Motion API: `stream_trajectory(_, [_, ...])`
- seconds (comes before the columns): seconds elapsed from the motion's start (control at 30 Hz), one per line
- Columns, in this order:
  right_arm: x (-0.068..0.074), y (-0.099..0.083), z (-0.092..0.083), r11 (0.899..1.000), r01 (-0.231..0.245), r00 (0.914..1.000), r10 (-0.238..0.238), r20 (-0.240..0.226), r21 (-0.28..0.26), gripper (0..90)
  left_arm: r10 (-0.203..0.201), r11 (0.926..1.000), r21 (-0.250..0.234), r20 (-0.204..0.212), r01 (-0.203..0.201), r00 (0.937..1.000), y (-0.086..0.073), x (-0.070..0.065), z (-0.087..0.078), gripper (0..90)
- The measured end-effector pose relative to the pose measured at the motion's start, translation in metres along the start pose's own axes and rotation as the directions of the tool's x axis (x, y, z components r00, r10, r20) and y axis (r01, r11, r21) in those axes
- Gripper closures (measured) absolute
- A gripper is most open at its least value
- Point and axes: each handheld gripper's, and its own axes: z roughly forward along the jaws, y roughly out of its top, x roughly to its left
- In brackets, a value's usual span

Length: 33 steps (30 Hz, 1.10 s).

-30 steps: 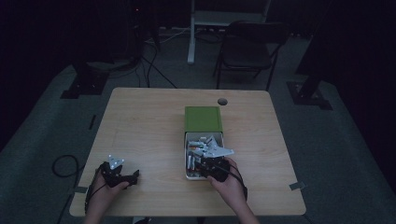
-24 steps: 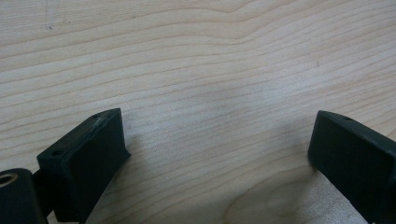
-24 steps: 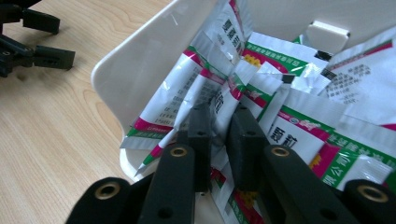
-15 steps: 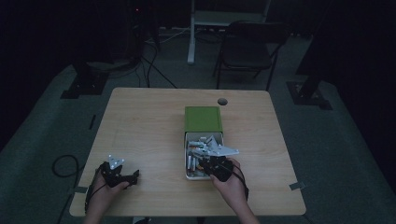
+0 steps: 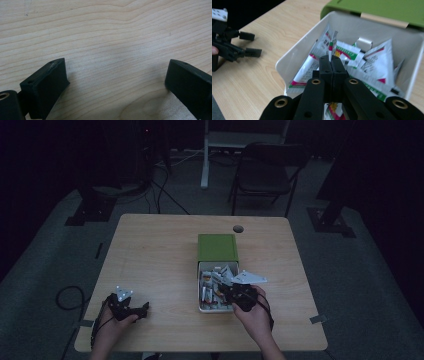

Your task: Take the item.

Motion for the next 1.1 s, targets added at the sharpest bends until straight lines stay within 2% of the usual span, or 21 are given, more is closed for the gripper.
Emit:
stream_trajectory(0.2, [-0.003, 0.007, -0.010, 1.000, 0.008, 0.9999, -0.008, 0.006, -0.023, 90.0, 0.000, 1.0000, 0.000, 0.000, 0.000, 1.0000, 0.000, 0.000, 0.000, 4.7])
stream_trajectory(0.27, [-0.007, 0.011, -0.017, 0.999, -0.006, 1.0000, 0.006, -0.003, -0.046, 90.0, 0.000, 1.0000, 0.001, 0.001, 0.000, 1.0000, 0.000, 0.000, 0.000, 4.7])
stream_trajectory(0.67, [-0.023, 0.022, -0.041, 0.992, -0.034, 0.9993, 0.036, 0.009, -0.120, 90.0, 0.001, 1.0000, 0.001, 0.001, -0.001, 1.0000, 0.000, 0.000, 0.000, 4.8])
stream_trajectory(0.97, [-0.041, 0.025, -0.061, 0.986, -0.059, 0.9964, 0.068, 0.051, -0.158, 90.0, 0.000, 1.0000, 0.002, 0.001, 0.000, 1.0000, 0.000, 0.000, 0.000, 4.7])
stream_trajectory(1.1, [-0.055, 0.024, -0.074, 0.979, -0.087, 0.9919, 0.102, 0.075, -0.182, 90.0, 0.000, 1.0000, 0.002, 0.001, 0.000, 1.0000, 0.000, 0.000, 0.000, 4.7])
